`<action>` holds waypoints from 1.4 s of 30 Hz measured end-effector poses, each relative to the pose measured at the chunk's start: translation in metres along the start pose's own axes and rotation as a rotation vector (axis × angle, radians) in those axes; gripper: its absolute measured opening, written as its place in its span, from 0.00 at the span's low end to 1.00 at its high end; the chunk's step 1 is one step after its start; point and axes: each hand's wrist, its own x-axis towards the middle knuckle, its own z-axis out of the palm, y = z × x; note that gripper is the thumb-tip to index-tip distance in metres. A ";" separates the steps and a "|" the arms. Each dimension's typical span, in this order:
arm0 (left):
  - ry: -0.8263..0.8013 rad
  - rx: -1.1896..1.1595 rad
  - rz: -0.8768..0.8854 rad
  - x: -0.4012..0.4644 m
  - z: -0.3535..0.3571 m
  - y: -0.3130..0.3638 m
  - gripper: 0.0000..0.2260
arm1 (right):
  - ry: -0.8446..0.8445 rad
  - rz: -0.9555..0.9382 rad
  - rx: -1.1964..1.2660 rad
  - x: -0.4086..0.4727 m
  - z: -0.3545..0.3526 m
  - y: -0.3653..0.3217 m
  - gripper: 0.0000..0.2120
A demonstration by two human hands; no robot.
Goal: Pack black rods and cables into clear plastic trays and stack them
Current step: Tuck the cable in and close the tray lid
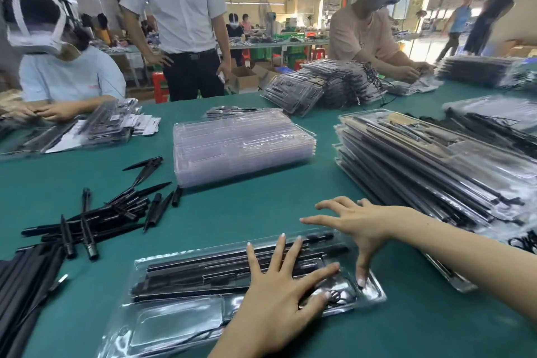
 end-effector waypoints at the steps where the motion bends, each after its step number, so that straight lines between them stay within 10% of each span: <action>1: 0.014 0.005 -0.004 -0.001 -0.002 0.000 0.19 | -0.029 0.002 0.030 0.000 0.000 0.002 0.63; 19: 0.182 0.294 -0.098 0.005 0.005 -0.002 0.30 | 0.162 0.004 0.146 -0.019 0.021 0.005 0.57; 24: 0.116 0.308 -0.131 0.008 0.001 0.000 0.36 | 0.407 0.290 0.482 -0.058 0.065 -0.014 0.24; 35: -0.052 0.107 -0.129 0.009 -0.005 0.006 0.26 | 0.472 0.364 0.893 -0.073 0.085 -0.050 0.25; 42: -0.118 0.017 -0.098 0.010 0.003 0.000 0.26 | 0.404 0.301 1.206 -0.079 0.068 -0.049 0.08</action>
